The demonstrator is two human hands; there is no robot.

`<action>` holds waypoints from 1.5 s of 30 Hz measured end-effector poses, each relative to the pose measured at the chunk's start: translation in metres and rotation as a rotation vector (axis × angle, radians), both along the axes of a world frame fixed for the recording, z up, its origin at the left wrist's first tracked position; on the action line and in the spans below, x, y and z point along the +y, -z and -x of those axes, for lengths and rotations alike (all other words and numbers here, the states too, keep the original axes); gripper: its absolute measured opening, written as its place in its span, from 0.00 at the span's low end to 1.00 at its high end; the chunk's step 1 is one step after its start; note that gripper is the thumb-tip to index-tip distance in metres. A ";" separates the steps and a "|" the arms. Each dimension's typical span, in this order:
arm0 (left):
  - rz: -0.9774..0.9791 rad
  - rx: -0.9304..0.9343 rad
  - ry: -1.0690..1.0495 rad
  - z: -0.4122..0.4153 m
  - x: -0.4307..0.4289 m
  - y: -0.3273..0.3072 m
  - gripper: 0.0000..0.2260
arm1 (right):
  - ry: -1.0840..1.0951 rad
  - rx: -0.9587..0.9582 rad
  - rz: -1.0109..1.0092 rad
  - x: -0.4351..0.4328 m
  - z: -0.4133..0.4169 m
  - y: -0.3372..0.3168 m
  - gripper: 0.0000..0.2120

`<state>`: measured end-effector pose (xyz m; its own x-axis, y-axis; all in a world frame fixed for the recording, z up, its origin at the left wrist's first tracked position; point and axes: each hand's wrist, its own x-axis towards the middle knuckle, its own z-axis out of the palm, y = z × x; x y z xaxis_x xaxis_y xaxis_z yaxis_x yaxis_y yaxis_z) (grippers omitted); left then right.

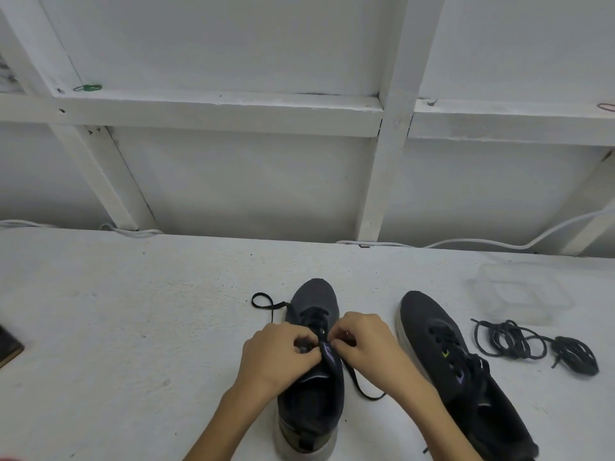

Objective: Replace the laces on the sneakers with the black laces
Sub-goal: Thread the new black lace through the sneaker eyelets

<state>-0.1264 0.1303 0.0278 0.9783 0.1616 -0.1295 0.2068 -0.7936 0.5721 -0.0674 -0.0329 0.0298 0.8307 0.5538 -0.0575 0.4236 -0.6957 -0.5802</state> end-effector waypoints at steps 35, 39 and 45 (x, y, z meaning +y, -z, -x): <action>0.505 -0.237 -0.014 0.007 0.034 0.024 0.11 | 0.073 -0.050 0.063 0.030 0.003 0.004 0.11; 0.542 -0.220 -0.036 0.007 0.030 0.024 0.12 | 0.087 0.072 0.065 0.036 0.002 0.006 0.09; 0.435 -0.259 -0.026 0.008 0.036 0.027 0.07 | 0.187 0.293 -0.292 0.030 0.003 0.025 0.10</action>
<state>-0.1348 0.1661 0.0012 0.9836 0.1712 0.0561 0.0308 -0.4668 0.8838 -0.0705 -0.0027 0.0043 0.8901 0.4234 -0.1688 0.0948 -0.5342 -0.8400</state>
